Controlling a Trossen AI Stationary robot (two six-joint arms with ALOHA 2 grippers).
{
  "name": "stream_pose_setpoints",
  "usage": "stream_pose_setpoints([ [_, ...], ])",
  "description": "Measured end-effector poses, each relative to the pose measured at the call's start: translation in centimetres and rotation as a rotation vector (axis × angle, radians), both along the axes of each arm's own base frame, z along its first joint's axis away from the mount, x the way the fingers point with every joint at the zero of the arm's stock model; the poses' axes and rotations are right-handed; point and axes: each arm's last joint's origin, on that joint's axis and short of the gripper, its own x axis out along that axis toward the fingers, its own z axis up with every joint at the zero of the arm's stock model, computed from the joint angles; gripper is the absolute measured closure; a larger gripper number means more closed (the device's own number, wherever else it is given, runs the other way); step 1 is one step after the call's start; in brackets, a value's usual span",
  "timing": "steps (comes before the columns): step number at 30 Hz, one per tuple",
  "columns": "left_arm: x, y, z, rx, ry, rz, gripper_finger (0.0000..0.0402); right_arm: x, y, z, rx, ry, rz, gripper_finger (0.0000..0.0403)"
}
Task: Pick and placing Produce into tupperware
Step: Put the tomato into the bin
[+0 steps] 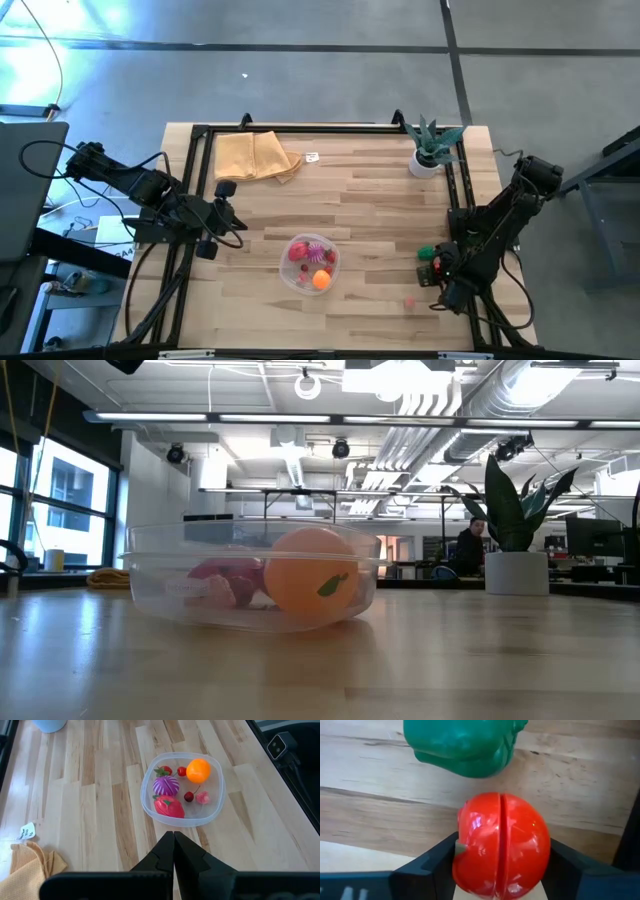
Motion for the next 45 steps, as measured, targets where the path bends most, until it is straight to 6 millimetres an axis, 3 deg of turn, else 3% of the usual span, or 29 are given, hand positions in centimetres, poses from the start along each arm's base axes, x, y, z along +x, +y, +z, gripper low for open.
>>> stream_pose_setpoints([
  [12,0.0,0.0,0.0,0.0,0.0,0.0,0.0401,0.0,-0.4,0.0,-0.054,-0.022,-0.009,0.0173],
  [26,0.0,0.0,0.0,0.0,0.0,0.0,0.0401,0.2,0.1,0.2,-0.025,-0.058,-0.005,0.0189],
  [36,0.0,0.0,0.0,0.0,0.0,0.0,0.0401,1.7,1.5,3.0,-0.096,-0.236,0.145,0.0189],
  [40,0.0,0.0,0.0,0.0,0.0,0.0,0.0401,3.1,1.8,4.4,-0.2,-0.378,0.237,0.019],
  [45,0.0,0.0,0.0,0.0,0.0,0.0,0.0401,5.8,1.5,6.3,-0.247,-0.406,0.373,0.019],
])
